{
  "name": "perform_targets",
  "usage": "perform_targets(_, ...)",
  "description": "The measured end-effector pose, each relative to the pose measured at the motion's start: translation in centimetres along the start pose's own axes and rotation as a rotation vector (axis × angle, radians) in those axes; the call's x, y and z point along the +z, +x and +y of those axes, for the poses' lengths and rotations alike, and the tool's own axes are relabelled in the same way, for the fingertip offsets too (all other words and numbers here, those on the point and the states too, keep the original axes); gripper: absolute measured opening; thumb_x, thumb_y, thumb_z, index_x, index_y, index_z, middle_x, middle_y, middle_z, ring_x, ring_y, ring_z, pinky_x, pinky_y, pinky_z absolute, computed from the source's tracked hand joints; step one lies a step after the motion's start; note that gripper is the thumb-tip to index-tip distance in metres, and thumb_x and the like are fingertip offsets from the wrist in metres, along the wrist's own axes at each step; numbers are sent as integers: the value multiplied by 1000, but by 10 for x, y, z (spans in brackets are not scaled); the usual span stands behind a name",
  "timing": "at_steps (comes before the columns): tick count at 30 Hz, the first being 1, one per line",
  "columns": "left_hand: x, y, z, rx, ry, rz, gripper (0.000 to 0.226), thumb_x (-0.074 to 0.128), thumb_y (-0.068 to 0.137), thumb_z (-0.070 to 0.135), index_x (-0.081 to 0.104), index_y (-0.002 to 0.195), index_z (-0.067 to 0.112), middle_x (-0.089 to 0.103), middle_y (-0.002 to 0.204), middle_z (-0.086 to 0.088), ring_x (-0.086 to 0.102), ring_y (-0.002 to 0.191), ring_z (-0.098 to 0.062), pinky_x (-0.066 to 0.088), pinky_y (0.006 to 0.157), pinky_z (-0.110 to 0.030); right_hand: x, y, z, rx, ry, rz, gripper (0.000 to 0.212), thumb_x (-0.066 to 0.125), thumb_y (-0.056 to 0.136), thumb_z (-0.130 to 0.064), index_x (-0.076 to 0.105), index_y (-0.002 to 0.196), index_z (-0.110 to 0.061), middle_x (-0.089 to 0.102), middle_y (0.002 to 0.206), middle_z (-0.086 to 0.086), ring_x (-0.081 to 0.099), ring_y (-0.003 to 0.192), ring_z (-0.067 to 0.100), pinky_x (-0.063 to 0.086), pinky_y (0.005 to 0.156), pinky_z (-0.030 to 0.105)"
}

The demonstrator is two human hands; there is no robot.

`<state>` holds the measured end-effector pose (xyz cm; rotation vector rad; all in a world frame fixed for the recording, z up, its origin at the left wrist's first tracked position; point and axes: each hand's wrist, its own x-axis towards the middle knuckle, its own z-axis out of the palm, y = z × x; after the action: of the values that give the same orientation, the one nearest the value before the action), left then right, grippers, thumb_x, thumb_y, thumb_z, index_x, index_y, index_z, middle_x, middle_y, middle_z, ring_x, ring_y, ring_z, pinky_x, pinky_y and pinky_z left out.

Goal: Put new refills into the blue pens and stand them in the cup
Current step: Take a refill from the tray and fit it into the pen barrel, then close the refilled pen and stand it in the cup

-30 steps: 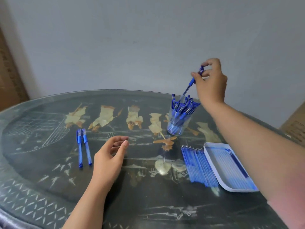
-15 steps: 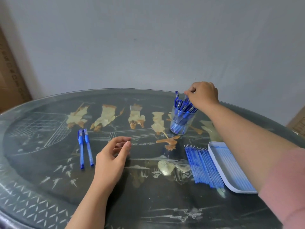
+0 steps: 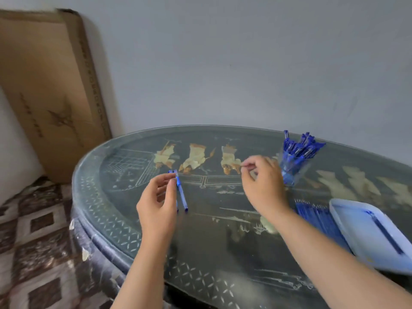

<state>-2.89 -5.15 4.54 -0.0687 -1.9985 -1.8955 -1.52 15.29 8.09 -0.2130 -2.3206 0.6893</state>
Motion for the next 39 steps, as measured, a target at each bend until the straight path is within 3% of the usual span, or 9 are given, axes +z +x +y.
perform_targets(4,-35,8,-17,-61,209,92,13,56,97,18,66,102,24,67,97,8,63,92,-7,50,83,-32,49,-39,-28,103,-17,-237,12,59,93,-24,68,86,-19,64,87,-8,54,93,17,44,83,32)
perform_targets(7,-39,11,-19,-130,199,115,13,54,98,21,65,103,26,66,99,8,59,90,1,43,75,-24,79,-50,-50,152,3,-331,19,58,94,-33,71,92,-20,69,93,-7,56,97,17,45,89,33)
perform_targets(10,-39,13,-19,-132,199,105,13,54,98,21,64,101,29,65,99,10,59,91,1,42,76,-23,96,-49,-63,177,-48,-344,22,57,94,-39,70,96,-21,68,95,-6,55,98,17,45,88,33)
perform_targets(13,-39,15,-23,-137,181,100,13,53,98,22,64,101,30,65,99,12,60,95,-1,48,82,-29,103,-47,-67,188,-115,-354,22,57,94,-37,69,86,-21,67,91,-6,57,92,19,47,84,33)
perform_targets(21,-39,16,-25,-145,169,82,14,54,97,24,65,101,32,65,97,14,58,96,3,55,86,-42,112,-49,-68,235,-203,-383,30,54,92,-33,60,68,-16,49,62,-2,51,66,21,49,72,31)
perform_targets(30,-38,15,-24,-145,201,65,14,54,97,24,65,103,30,65,98,14,60,97,-5,51,86,-35,109,-60,-79,263,-157,-406,30,56,93,-35,60,71,-16,50,64,-3,49,66,21,42,70,30)
perform_targets(39,-38,15,-25,-130,220,67,15,54,97,22,66,103,28,66,98,10,61,95,-9,46,83,-30,110,-64,-89,381,-48,-414,28,58,89,-34,69,74,-13,54,62,-2,54,64,22,52,75,32)
